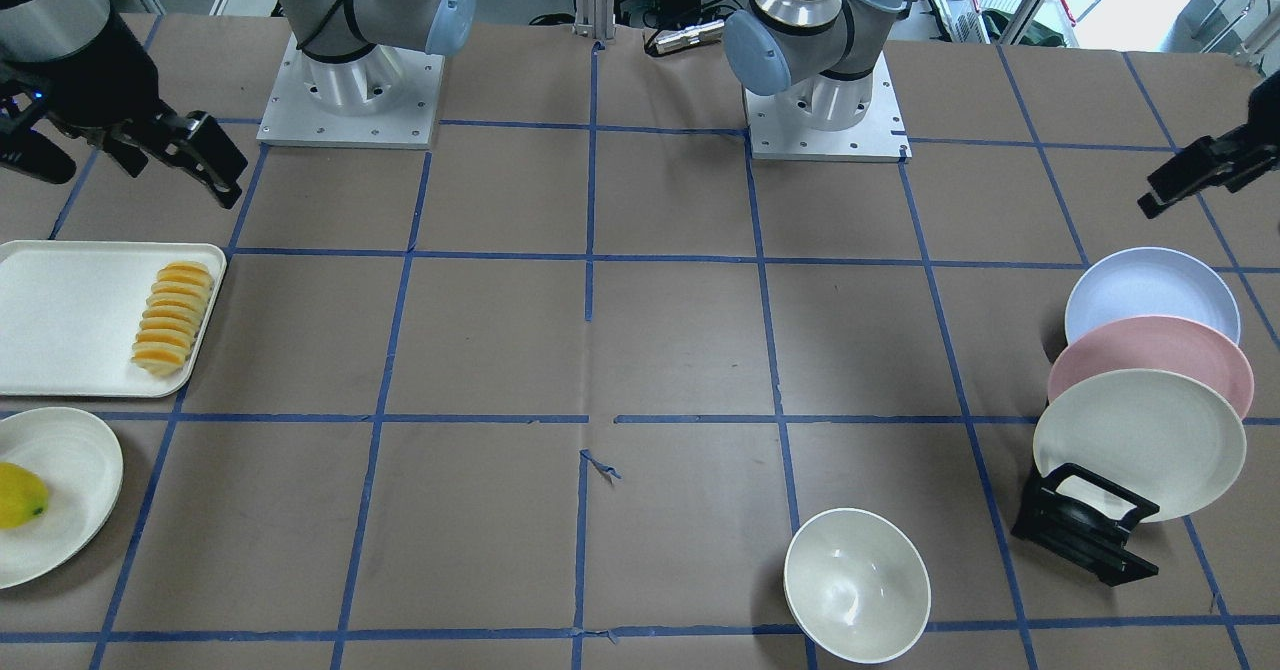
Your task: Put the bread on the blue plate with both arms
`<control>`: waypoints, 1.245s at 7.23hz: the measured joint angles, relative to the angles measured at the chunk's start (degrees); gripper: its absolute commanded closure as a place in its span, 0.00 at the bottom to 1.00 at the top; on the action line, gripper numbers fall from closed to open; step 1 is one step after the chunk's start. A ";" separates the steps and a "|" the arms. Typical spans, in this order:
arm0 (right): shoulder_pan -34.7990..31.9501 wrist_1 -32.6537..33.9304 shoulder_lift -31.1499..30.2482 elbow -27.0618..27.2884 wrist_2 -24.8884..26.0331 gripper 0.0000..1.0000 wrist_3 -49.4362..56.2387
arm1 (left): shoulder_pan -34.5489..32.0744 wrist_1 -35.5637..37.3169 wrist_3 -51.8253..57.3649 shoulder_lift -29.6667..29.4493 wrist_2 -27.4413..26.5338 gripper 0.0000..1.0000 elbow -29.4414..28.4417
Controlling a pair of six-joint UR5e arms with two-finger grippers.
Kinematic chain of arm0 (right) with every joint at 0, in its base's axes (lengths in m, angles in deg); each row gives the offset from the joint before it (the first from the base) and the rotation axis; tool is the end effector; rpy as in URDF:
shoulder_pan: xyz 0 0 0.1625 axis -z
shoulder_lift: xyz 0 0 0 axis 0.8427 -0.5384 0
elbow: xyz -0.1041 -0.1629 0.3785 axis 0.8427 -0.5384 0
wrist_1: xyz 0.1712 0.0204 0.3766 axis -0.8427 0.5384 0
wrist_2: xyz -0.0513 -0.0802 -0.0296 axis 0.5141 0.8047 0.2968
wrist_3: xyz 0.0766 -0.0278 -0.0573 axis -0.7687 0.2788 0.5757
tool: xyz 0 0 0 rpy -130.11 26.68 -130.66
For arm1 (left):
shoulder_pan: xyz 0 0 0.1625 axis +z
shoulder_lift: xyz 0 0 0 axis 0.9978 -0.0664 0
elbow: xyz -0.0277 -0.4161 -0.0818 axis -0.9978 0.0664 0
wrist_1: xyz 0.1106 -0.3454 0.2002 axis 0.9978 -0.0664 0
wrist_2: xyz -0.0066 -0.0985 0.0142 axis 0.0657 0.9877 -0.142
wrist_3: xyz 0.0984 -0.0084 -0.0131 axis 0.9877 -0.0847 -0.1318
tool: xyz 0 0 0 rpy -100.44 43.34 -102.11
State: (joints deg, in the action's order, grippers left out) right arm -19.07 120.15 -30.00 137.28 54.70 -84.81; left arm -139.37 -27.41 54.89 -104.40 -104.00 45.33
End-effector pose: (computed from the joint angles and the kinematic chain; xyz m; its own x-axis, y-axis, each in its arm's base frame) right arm 0.0187 -0.4797 0.4726 -0.9378 0.3449 0.0398 0.3469 0.9351 0.0723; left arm 0.2060 -0.4789 0.4760 -0.9408 -0.3297 -0.0784 -0.3372 0.9337 0.1204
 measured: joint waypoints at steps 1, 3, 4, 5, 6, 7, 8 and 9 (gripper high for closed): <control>3.23 0.40 0.82 1.49 0.24 0.00 1.97 | 4.90 3.07 1.47 -1.77 -0.41 0.00 0.39; 9.24 6.15 2.68 6.27 0.47 0.00 8.10 | 11.48 9.63 2.02 -5.61 -3.47 0.00 1.90; 11.43 9.91 3.74 8.63 0.46 0.00 11.46 | 13.41 12.66 1.95 -7.79 -4.23 0.00 2.81; 12.86 13.38 5.57 10.53 0.35 0.00 14.44 | 14.31 16.83 1.78 -10.36 -4.96 0.00 3.56; 14.12 17.92 7.93 11.80 0.55 0.00 18.16 | 14.63 19.70 1.39 -12.39 -5.54 0.02 4.55; 16.27 21.68 10.02 12.87 0.52 0.00 22.88 | 14.73 21.34 0.23 -13.55 -5.81 0.02 6.09; 18.65 23.90 11.62 14.13 0.15 0.00 27.01 | 14.75 22.61 -1.22 -14.20 -6.07 0.07 7.67; 19.97 25.92 12.72 15.32 -0.09 0.00 29.58 | 14.77 23.86 -2.62 -14.84 -6.29 0.17 8.65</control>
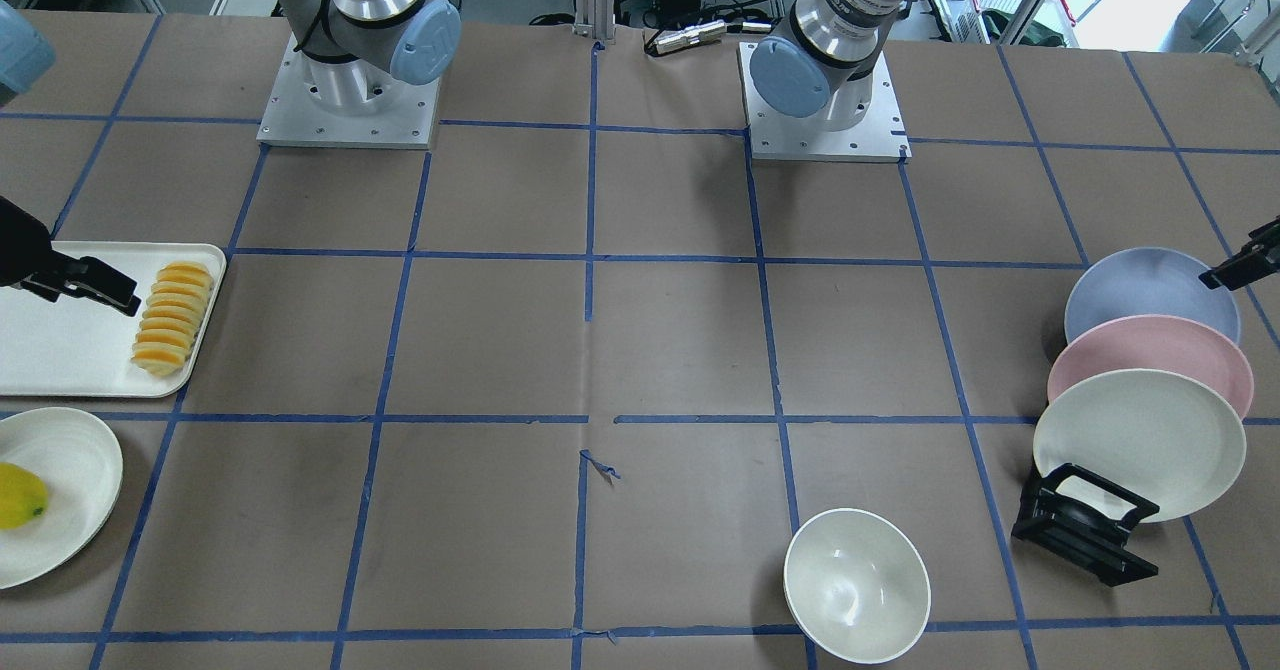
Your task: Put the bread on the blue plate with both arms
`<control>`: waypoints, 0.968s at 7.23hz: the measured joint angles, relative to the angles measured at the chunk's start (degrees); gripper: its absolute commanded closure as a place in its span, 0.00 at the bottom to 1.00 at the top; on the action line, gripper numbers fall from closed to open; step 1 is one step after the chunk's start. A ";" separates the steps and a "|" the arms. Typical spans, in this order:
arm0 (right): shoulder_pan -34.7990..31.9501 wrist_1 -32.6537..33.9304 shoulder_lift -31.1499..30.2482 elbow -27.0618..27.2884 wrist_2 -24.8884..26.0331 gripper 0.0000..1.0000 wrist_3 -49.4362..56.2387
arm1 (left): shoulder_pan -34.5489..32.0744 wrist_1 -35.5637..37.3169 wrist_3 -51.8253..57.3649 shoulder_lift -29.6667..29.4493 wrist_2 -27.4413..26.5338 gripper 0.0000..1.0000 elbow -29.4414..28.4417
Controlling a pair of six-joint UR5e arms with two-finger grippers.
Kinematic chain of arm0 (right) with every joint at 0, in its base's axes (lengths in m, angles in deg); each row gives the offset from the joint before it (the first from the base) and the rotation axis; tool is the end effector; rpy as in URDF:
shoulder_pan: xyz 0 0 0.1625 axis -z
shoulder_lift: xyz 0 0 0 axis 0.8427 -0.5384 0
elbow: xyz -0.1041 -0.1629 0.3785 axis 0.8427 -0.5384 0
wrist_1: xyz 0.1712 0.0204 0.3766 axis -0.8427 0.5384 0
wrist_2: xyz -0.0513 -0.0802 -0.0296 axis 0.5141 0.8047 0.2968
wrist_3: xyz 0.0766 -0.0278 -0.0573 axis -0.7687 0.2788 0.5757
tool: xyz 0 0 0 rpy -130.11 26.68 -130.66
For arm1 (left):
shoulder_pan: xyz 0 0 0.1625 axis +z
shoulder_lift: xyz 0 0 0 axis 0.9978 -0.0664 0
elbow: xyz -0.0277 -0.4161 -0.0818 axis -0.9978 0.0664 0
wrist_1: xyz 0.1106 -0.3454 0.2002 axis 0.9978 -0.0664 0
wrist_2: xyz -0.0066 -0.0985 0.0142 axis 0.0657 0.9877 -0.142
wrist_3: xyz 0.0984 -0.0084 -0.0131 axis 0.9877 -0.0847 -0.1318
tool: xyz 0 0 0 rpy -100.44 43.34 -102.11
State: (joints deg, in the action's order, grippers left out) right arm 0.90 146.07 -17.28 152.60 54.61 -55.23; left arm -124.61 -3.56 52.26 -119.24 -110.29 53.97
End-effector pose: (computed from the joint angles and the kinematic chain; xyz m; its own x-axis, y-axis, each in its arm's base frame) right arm -0.1684 -0.4910 0.2802 -0.9825 0.1855 -0.0169 0.1823 0.9764 0.1158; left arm 0.3867 -0.4489 0.3020 -0.7948 -0.5764 -0.1900 -0.6028 0.7860 0.1372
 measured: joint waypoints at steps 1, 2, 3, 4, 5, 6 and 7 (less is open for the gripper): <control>0.53 1.79 0.94 1.14 -0.09 0.00 1.13 | 0.00 0.94 -1.77 -0.82 -0.19 0.28 0.53; 0.69 2.93 1.85 2.07 -0.13 0.00 1.78 | 0.00 1.32 -2.75 -1.37 -0.35 0.54 0.75; 0.73 3.90 2.87 2.59 -0.12 0.00 2.95 | 0.00 1.31 -3.16 -1.77 -0.42 0.61 0.80; 0.77 4.34 3.99 2.79 -0.12 0.00 4.28 | 0.00 1.13 -3.35 -2.08 -0.41 0.62 0.74; 0.79 4.46 5.04 2.88 -0.16 0.00 5.07 | 0.00 0.99 -3.47 -2.27 -0.34 0.62 0.72; 0.79 4.40 6.12 2.93 -0.18 0.00 5.39 | 0.00 0.93 -3.54 -2.45 -0.34 0.62 0.70; 0.75 4.35 7.23 2.96 -0.18 0.00 5.50 | 0.00 0.90 -3.56 -2.76 -0.40 0.70 0.54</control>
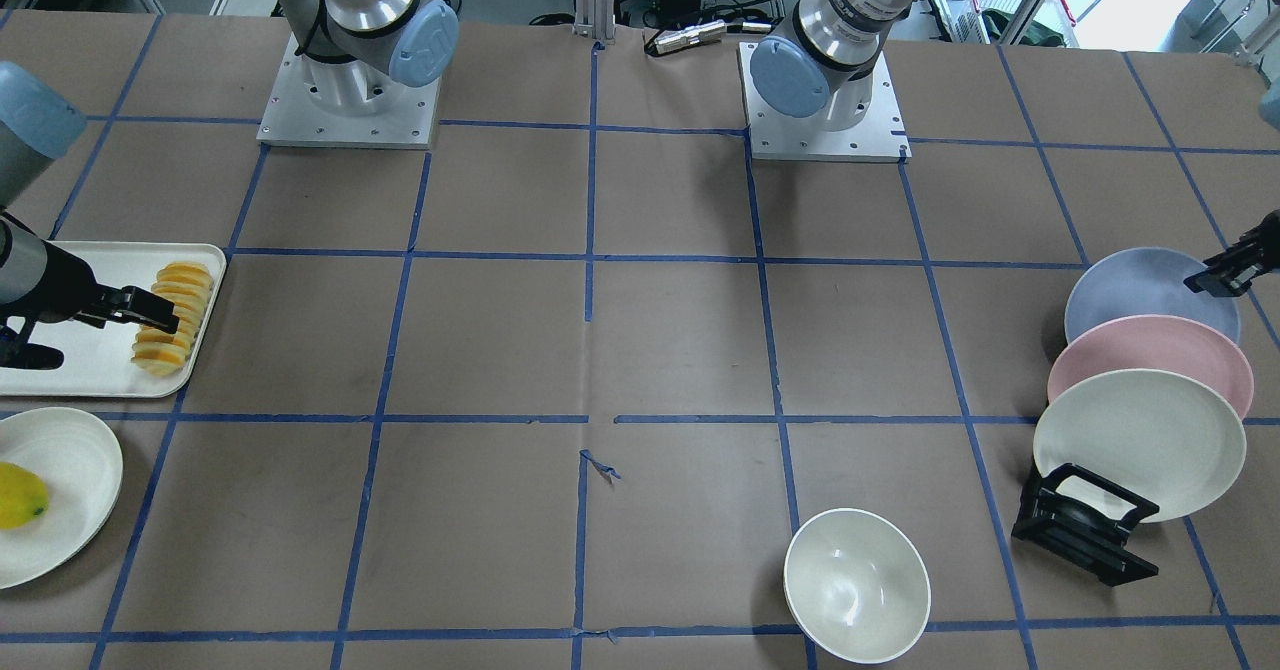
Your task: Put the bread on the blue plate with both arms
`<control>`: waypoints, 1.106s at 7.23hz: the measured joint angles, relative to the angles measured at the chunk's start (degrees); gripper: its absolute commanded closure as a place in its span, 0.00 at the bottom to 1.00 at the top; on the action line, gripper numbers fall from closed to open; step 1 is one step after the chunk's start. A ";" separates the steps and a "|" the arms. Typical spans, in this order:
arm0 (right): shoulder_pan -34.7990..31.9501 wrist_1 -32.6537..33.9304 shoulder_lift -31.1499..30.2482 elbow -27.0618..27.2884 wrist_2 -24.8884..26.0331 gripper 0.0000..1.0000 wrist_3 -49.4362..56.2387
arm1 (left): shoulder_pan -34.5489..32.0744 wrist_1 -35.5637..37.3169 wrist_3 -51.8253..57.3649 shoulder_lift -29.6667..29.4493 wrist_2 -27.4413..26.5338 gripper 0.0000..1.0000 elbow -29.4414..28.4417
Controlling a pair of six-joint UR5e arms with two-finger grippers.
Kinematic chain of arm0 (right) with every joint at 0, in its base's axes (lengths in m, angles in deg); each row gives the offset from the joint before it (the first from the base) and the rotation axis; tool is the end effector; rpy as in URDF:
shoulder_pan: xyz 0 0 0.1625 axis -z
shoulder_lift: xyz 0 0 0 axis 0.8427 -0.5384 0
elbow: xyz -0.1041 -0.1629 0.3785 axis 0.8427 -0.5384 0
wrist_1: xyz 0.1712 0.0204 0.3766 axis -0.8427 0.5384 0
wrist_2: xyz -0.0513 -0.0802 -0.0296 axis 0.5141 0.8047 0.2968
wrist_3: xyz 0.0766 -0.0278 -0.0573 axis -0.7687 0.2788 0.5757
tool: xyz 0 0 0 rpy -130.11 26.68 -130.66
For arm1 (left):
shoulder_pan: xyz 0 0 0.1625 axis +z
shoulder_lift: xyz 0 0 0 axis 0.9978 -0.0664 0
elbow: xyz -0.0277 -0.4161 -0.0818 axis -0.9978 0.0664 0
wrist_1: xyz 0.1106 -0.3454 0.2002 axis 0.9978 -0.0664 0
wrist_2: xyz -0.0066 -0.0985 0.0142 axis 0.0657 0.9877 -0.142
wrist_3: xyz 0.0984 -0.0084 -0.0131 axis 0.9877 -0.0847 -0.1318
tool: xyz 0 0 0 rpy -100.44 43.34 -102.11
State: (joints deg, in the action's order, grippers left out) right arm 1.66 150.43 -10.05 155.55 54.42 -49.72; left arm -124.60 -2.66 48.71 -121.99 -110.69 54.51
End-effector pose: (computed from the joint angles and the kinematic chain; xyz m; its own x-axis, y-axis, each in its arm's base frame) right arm -0.1754 -0.4901 0.2019 -0.9909 0.1090 -0.0786 0.0914 0.9755 0.2002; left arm 0.3912 -0.4514 0.2713 -0.7619 -0.6173 -0.1960 -0.6463 0.7446 0.1670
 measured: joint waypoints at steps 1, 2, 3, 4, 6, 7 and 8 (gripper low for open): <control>-0.03 -0.02 1.06 0.01 -0.02 0.05 0.01 | 0.00 -0.01 -0.01 -0.36 -0.03 0.80 -0.28; -0.03 -0.03 1.81 0.02 -0.23 0.33 -0.01 | 0.00 0.03 -0.16 -0.59 -0.05 0.89 -0.47; -0.03 -0.02 2.15 0.02 -0.65 0.61 -0.01 | 0.00 0.10 -0.34 -0.68 -0.05 0.95 -0.55; -0.02 -0.07 2.29 0.02 -0.99 0.90 -0.01 | -0.01 0.14 -0.42 -0.70 -0.07 0.97 -0.61; -0.02 -0.34 2.22 0.02 -1.18 1.00 -0.28 | -0.13 0.35 -0.55 -0.53 -0.48 1.00 -0.75; -0.04 -0.56 1.94 -0.11 -1.15 1.00 -0.46 | -0.22 0.19 -0.59 0.15 -1.37 1.00 -1.11; -0.04 -0.69 1.47 -0.50 -1.10 1.00 -0.58 | -0.26 -0.93 -0.56 0.96 -2.45 1.00 -2.24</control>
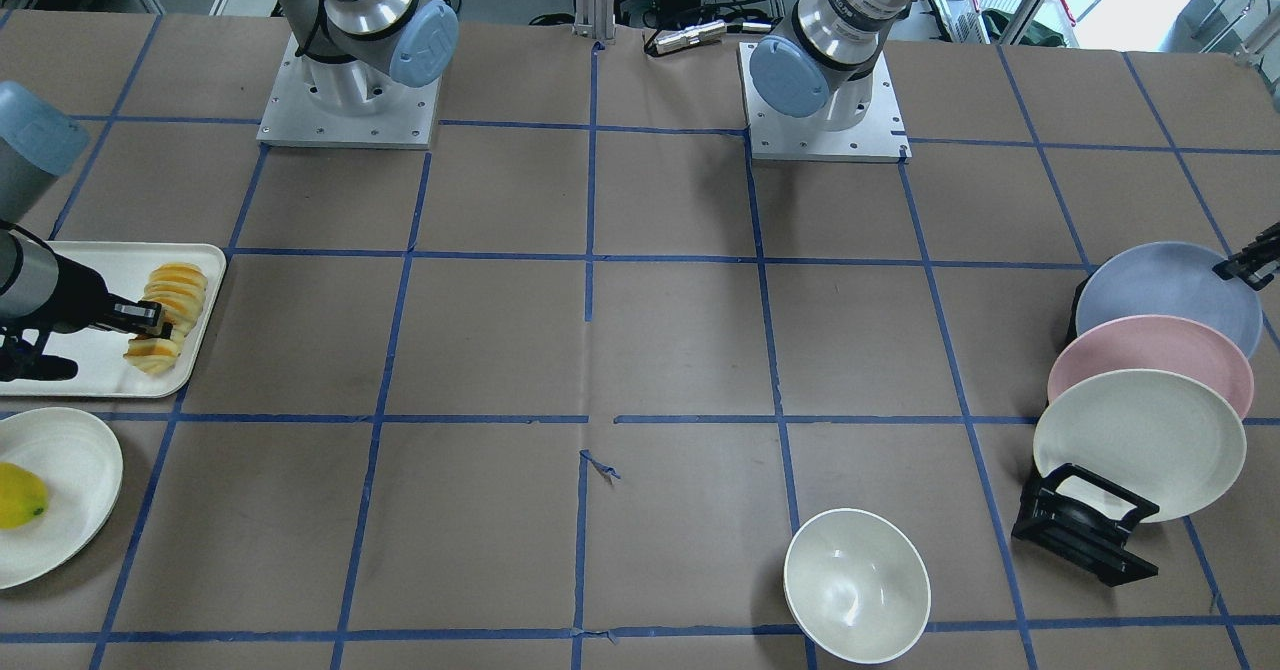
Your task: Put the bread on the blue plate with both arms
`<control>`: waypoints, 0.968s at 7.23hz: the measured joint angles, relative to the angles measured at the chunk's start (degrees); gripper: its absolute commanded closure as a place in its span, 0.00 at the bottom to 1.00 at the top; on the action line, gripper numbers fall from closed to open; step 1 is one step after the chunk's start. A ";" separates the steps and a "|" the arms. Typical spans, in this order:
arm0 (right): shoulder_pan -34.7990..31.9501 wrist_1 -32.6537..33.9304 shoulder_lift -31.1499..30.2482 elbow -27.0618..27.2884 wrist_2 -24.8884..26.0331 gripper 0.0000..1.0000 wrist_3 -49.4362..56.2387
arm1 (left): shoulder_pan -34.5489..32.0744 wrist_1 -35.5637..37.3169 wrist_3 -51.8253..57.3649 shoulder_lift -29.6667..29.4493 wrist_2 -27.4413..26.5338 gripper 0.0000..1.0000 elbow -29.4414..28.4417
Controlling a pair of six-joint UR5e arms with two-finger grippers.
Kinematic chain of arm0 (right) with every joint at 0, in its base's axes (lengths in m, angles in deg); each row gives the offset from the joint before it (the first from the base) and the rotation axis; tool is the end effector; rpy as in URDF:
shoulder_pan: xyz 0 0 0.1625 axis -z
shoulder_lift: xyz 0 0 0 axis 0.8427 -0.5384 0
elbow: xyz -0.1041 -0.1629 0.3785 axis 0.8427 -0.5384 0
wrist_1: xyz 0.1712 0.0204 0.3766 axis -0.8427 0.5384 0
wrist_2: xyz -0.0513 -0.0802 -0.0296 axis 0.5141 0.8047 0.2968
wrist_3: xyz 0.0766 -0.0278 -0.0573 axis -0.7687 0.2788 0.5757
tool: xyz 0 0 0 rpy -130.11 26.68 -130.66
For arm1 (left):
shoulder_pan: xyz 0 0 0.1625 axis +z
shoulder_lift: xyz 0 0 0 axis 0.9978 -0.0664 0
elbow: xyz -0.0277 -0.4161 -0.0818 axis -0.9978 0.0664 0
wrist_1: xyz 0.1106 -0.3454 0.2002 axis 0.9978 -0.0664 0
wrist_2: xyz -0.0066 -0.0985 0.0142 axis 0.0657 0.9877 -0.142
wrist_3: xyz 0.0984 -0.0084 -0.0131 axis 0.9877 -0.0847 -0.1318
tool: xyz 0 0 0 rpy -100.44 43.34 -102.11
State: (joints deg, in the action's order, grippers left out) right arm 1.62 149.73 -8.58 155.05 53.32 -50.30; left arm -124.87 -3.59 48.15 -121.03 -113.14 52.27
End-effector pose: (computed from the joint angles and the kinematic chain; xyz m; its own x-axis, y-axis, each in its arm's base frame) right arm -0.1750 -0.4935 0.1913 -0.9866 0.1237 -0.1064 0.0984 0.9711 0.2173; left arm 0.3972 -0.4545 0.2981 -0.7486 -0.6157 -0.2462 -0.6554 0.7434 0.1338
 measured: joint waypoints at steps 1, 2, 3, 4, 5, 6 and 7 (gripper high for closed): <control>-0.10 -0.14 -0.92 -0.54 0.03 1.00 -0.09 | 0.00 -2.52 0.05 0.49 -0.95 1.00 -1.94; -0.26 -0.81 -1.91 -1.28 0.02 1.00 -0.24 | -0.01 -5.57 0.15 0.91 -1.74 1.00 -4.09; -0.39 -2.42 -2.59 -2.61 -0.02 1.00 -0.40 | -0.03 -8.69 0.38 1.57 -2.81 1.00 -6.26; -0.47 -4.89 -2.87 -4.75 -0.72 1.00 -0.51 | -0.13 -12.17 0.59 2.65 -4.12 1.00 -8.12; -0.50 -8.36 -2.96 -7.38 -2.46 1.00 -1.12 | -0.28 -17.34 1.07 4.49 -5.38 1.00 -9.70; -0.78 -12.00 -2.96 -10.06 -3.89 1.00 -2.43 | -0.48 -23.43 1.78 6.88 -6.14 1.00 -10.94; -2.03 -14.95 -2.97 -12.67 -4.33 1.00 -4.15 | -1.47 -28.66 2.03 9.50 -6.22 1.00 -11.59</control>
State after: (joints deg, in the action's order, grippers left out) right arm -0.41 134.78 -11.55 142.38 48.99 -54.45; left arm -126.34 -32.25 50.18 -111.53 -119.37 40.68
